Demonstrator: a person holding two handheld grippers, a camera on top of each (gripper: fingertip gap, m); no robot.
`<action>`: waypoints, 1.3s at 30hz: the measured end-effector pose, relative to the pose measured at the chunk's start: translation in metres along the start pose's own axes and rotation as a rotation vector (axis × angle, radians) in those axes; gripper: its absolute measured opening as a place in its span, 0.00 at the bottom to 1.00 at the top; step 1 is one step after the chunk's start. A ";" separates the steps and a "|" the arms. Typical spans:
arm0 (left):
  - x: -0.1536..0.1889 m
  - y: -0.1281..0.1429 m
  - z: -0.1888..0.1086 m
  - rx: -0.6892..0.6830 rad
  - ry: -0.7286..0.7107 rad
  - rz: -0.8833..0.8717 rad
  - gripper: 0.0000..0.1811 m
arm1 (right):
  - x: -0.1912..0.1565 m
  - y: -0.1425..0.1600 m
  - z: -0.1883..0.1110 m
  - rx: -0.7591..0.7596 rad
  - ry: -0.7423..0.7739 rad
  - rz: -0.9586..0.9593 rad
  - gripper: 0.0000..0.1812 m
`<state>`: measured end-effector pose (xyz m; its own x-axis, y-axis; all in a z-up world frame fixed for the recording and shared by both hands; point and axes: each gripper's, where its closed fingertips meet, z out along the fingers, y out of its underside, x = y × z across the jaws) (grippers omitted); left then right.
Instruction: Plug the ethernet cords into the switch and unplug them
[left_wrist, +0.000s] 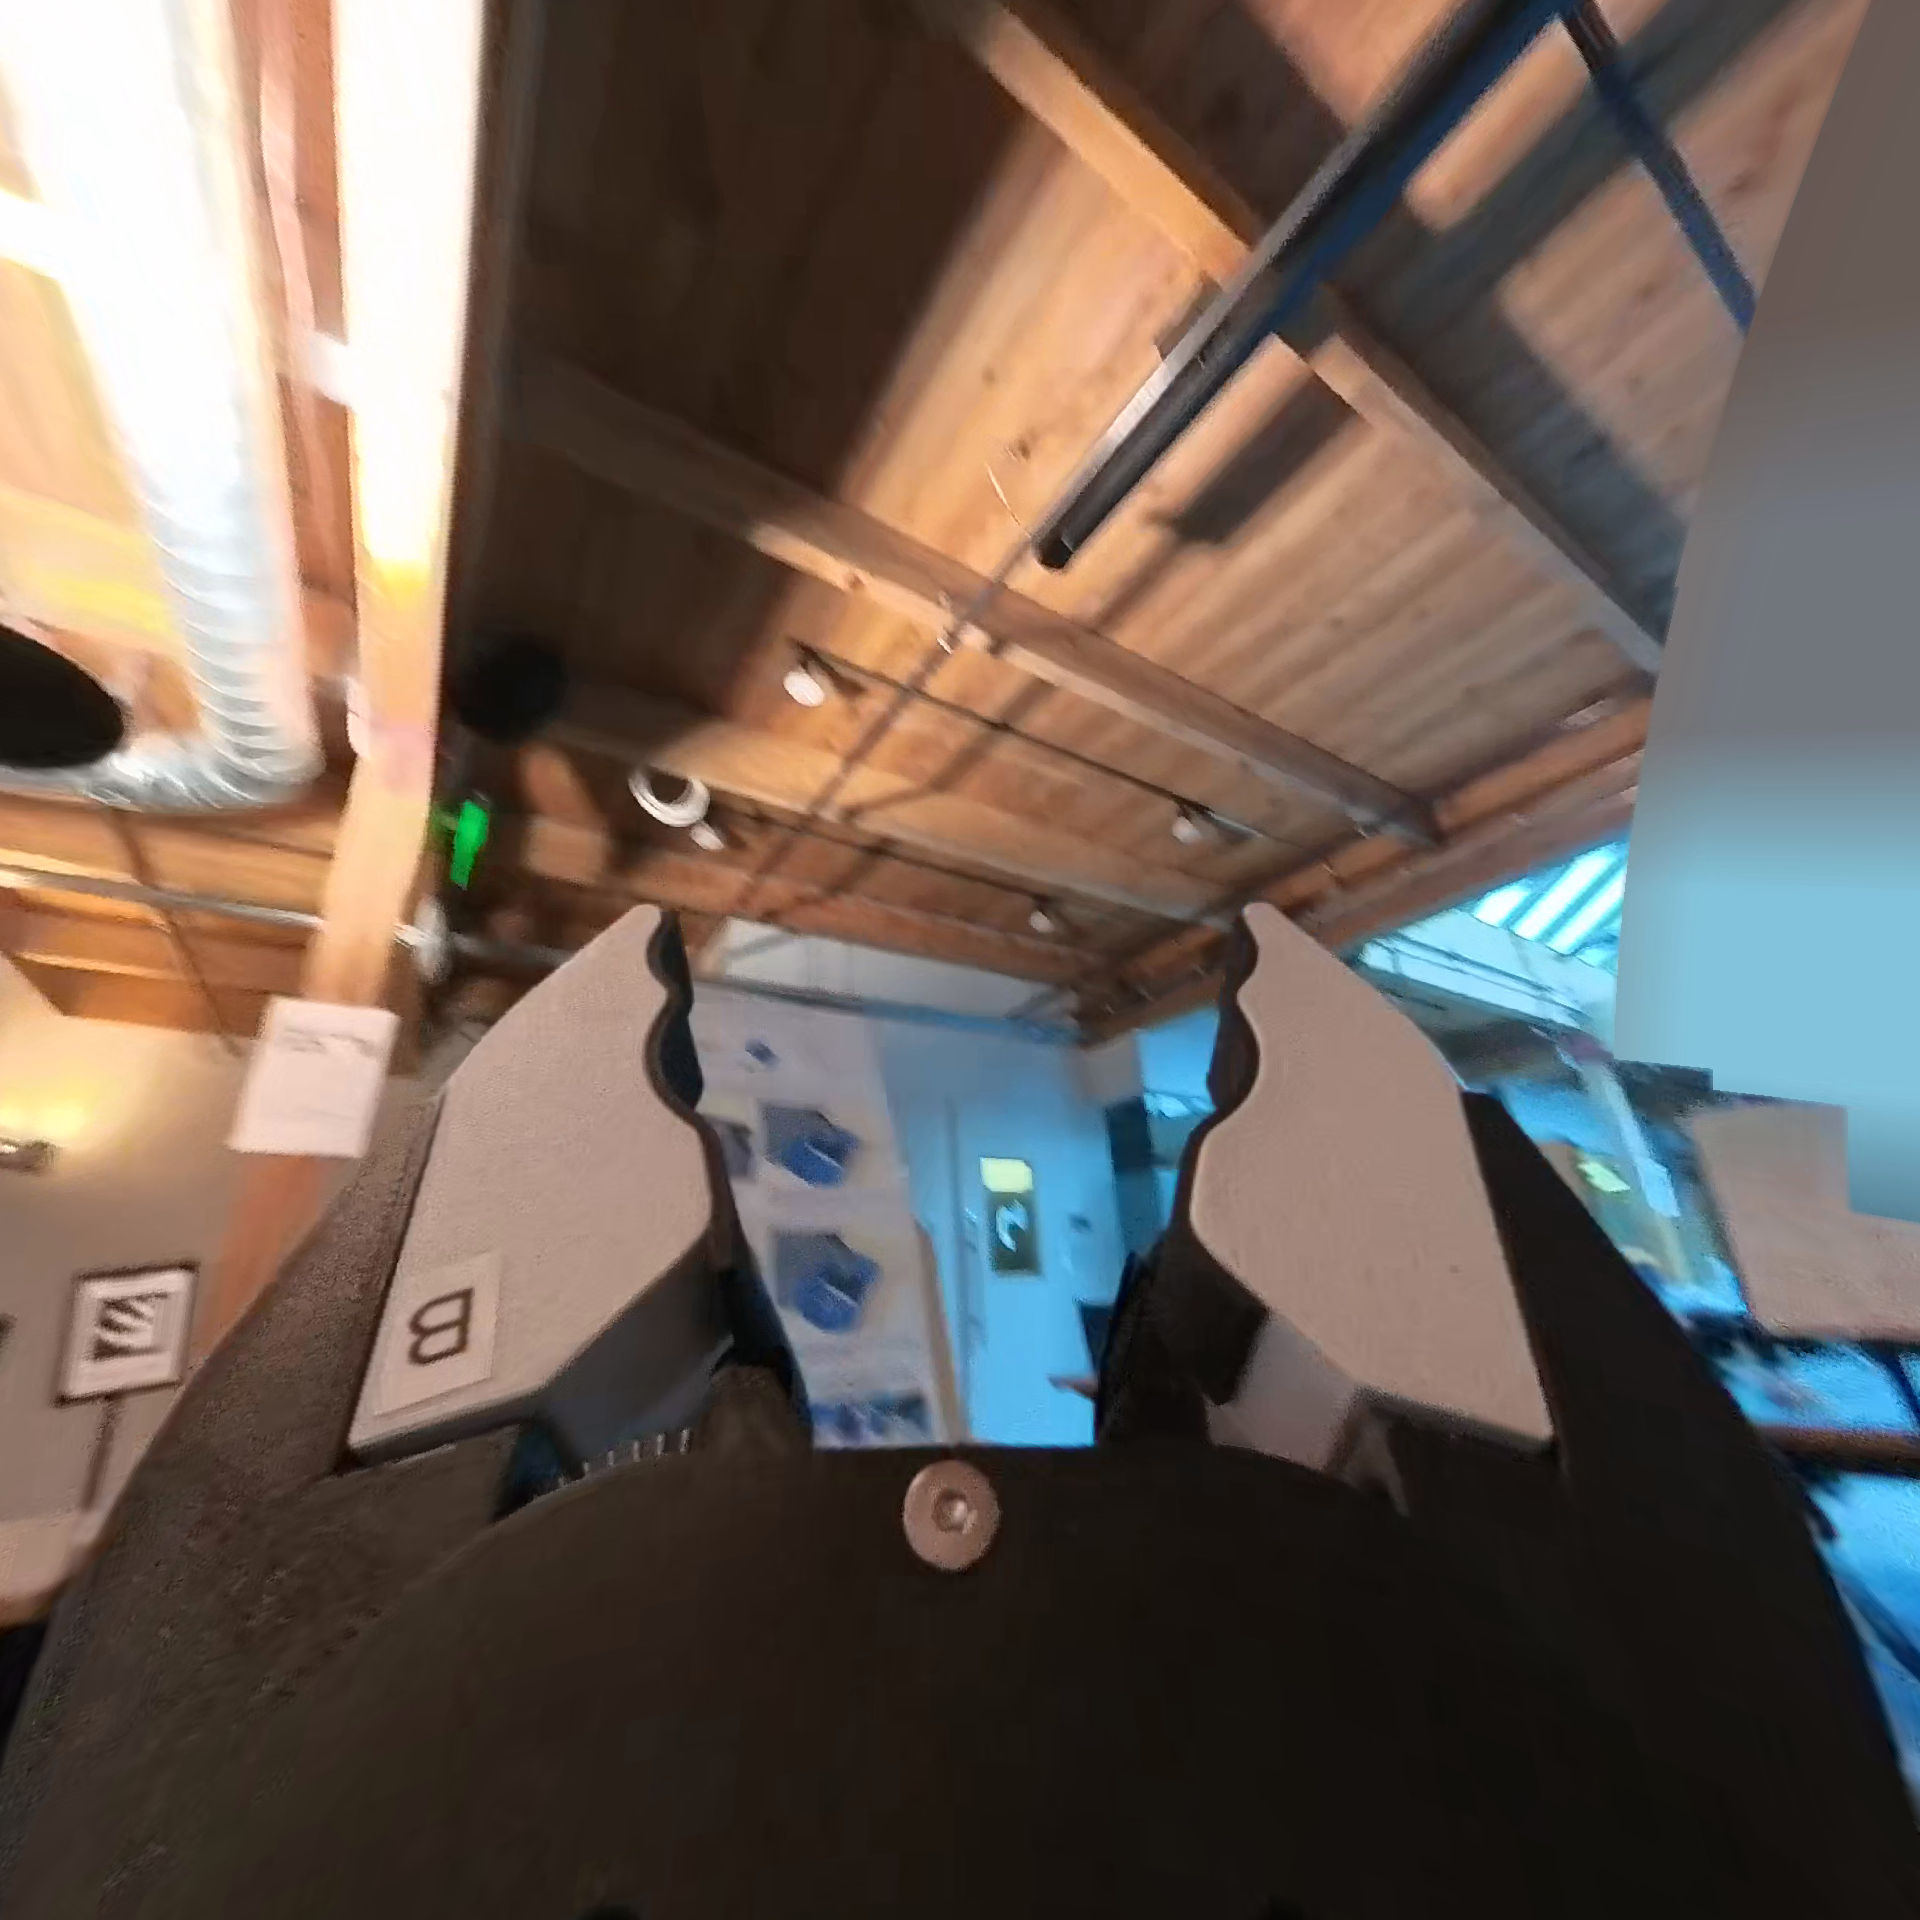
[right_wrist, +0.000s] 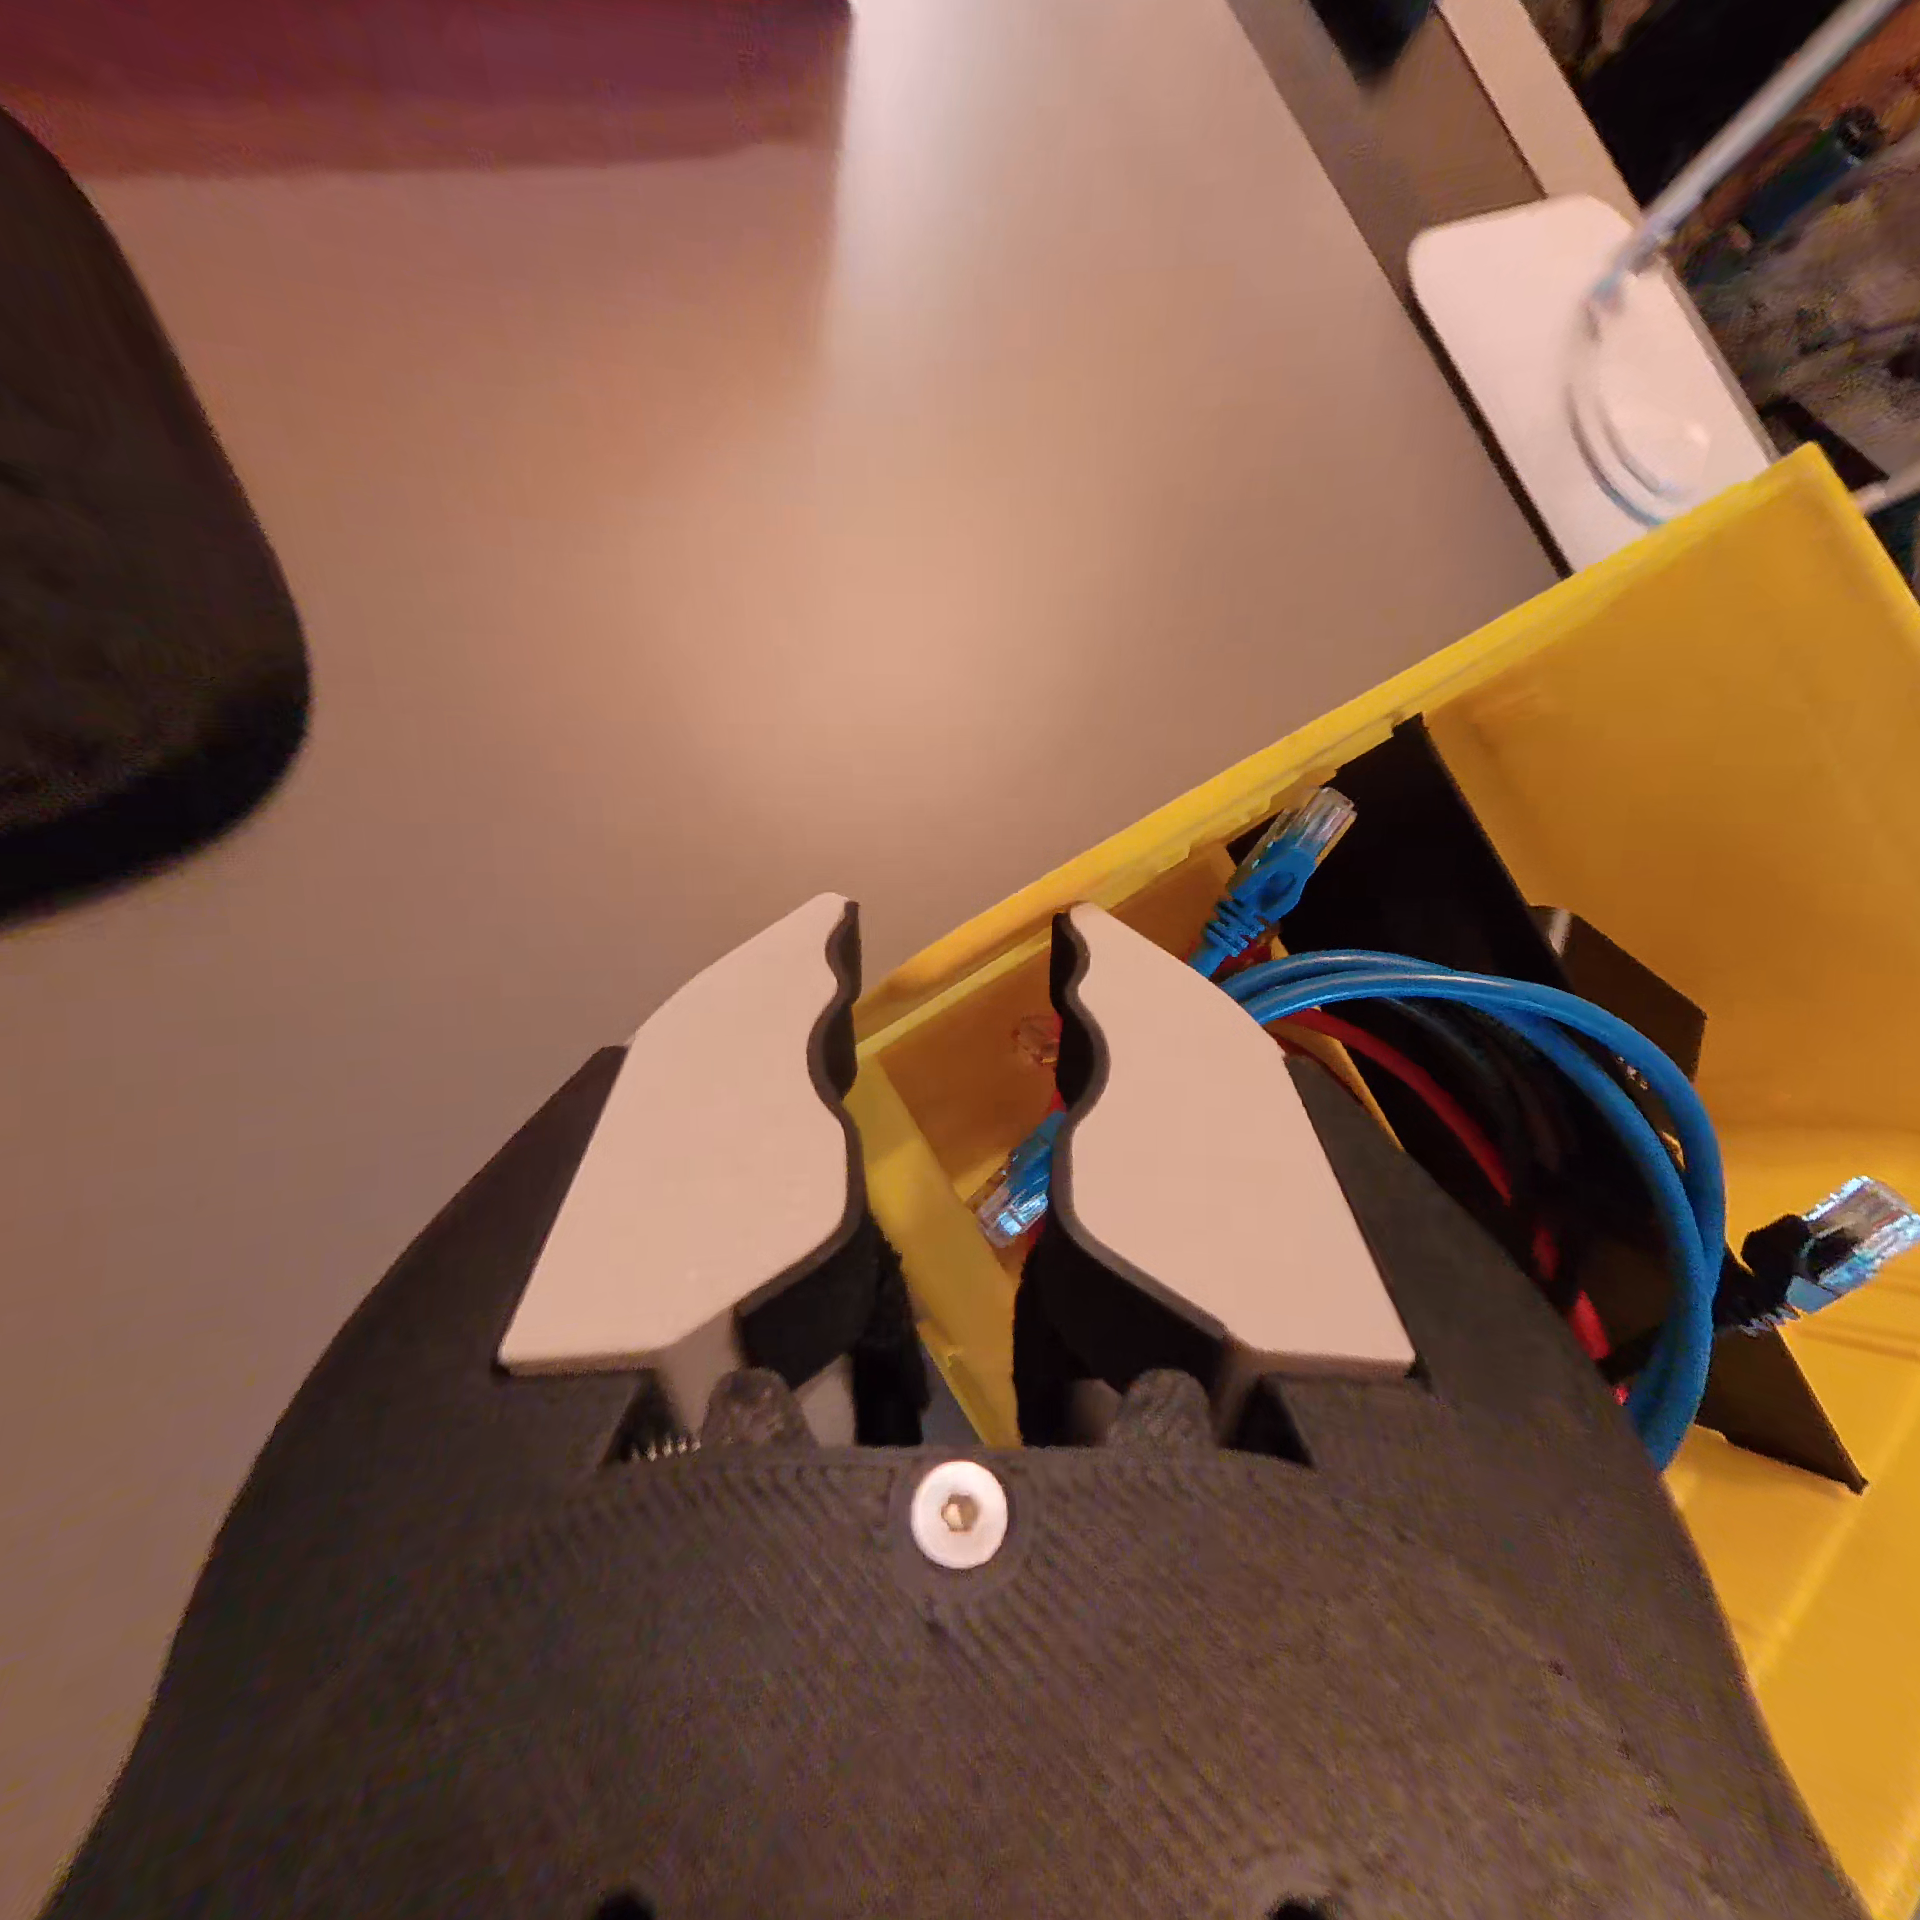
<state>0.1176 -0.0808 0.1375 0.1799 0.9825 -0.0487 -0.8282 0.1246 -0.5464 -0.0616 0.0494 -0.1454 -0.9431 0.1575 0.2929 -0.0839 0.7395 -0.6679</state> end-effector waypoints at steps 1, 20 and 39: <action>-0.017 -0.022 0.000 0.032 -0.039 0.020 0.53 | -0.006 -0.009 0.006 0.002 -0.018 -0.012 0.19; -0.155 -0.114 -0.116 -0.257 -0.421 0.326 0.51 | -0.112 -0.158 0.101 0.113 -0.197 -0.186 0.23; -0.206 -0.068 -0.174 -0.682 -0.612 0.380 0.47 | -0.142 -0.222 0.146 0.276 -0.354 -0.278 0.25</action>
<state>0.2288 -0.3156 0.0393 -0.4987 0.8666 0.0147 -0.2570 -0.1316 -0.9574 0.0438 -0.2323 -0.1389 -0.9199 -0.2862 0.2679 -0.3835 0.5146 -0.7669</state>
